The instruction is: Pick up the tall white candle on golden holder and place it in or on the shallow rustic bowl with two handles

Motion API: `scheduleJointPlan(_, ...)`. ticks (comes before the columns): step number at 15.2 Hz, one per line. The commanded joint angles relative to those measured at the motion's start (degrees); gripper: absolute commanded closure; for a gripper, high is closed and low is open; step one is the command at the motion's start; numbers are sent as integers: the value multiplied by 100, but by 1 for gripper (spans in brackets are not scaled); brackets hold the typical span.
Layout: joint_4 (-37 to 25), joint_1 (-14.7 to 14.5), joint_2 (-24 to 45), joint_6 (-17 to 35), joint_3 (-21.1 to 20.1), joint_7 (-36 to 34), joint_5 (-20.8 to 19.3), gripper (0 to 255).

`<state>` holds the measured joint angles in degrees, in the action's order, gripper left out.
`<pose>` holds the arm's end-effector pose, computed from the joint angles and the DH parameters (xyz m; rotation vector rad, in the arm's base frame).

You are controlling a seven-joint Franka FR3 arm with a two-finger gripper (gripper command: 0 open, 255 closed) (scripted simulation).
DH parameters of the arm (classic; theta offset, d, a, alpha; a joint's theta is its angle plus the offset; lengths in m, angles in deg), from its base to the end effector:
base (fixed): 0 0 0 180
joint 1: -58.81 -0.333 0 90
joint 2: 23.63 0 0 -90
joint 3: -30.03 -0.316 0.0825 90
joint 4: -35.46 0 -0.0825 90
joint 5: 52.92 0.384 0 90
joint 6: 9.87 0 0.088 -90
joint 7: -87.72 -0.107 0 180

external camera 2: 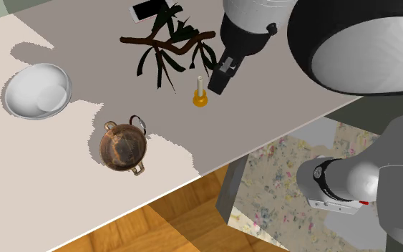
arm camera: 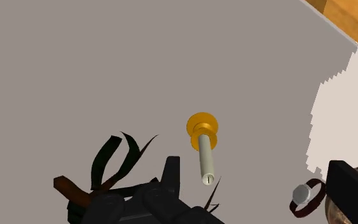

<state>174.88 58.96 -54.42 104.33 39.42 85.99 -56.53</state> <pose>0.3917 -0.0749 0.5011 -3.1092 0.2408 -0.1458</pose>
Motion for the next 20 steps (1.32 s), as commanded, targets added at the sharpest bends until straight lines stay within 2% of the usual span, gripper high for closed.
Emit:
scheduleJointPlan(1, 10, -19, 366, 412, 75, 111, -15, 0)
scheduleJointPlan(7, -168, -79, 1578, 1510, 304, 501, 50, 0)
scheduleJointPlan(15, 48, -104, 2044, 2188, 357, 591, 143, 0)
scheduleJointPlan(20, 48, -103, 2044, 2188, 357, 591, 143, 0)
